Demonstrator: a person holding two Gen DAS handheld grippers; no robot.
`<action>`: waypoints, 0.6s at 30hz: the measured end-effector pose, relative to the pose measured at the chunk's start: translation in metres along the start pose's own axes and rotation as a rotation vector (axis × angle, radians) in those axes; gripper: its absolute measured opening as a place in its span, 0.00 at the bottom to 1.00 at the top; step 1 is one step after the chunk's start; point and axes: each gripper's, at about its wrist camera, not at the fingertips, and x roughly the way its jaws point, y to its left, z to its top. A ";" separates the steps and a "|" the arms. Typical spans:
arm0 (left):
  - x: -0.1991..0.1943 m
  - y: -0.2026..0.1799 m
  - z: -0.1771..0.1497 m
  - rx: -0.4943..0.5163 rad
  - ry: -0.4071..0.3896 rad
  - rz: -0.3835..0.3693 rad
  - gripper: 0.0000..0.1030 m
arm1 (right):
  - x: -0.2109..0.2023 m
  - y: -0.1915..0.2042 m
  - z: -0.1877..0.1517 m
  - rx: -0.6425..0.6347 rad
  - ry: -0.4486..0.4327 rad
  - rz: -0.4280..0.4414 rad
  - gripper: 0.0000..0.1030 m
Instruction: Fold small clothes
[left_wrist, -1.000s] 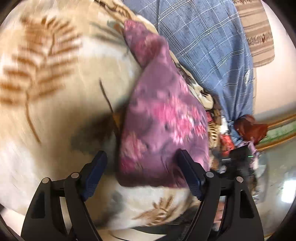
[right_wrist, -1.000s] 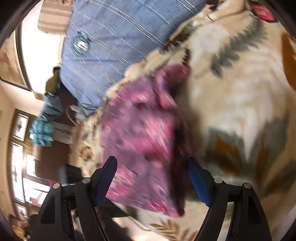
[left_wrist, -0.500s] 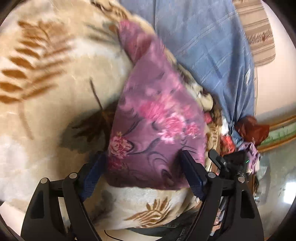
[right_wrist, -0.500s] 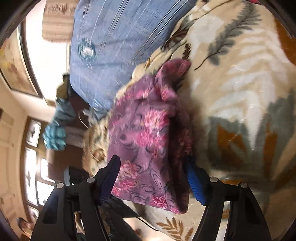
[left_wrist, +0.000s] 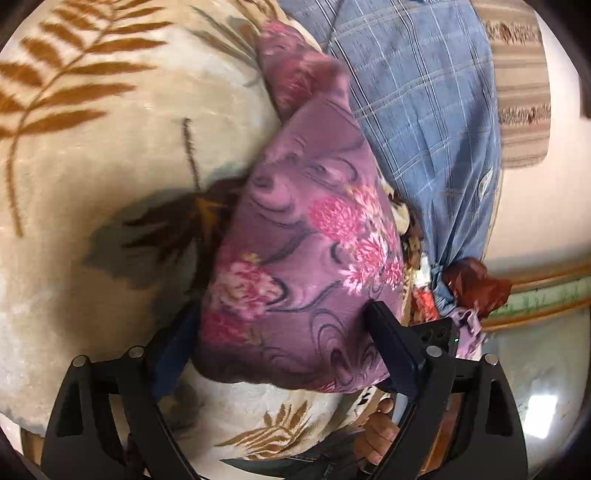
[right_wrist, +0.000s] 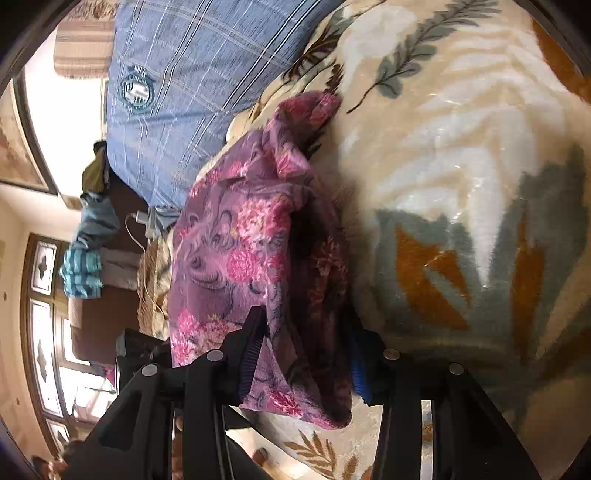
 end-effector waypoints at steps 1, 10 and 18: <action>0.001 0.000 0.002 0.015 0.005 -0.004 0.90 | 0.000 0.000 0.000 -0.003 -0.002 -0.012 0.50; -0.033 0.024 0.011 -0.038 -0.035 -0.103 0.90 | 0.003 0.002 -0.001 -0.003 0.015 0.006 0.52; -0.037 0.037 0.012 -0.061 -0.041 -0.074 0.90 | 0.004 0.008 -0.001 -0.022 0.042 -0.009 0.62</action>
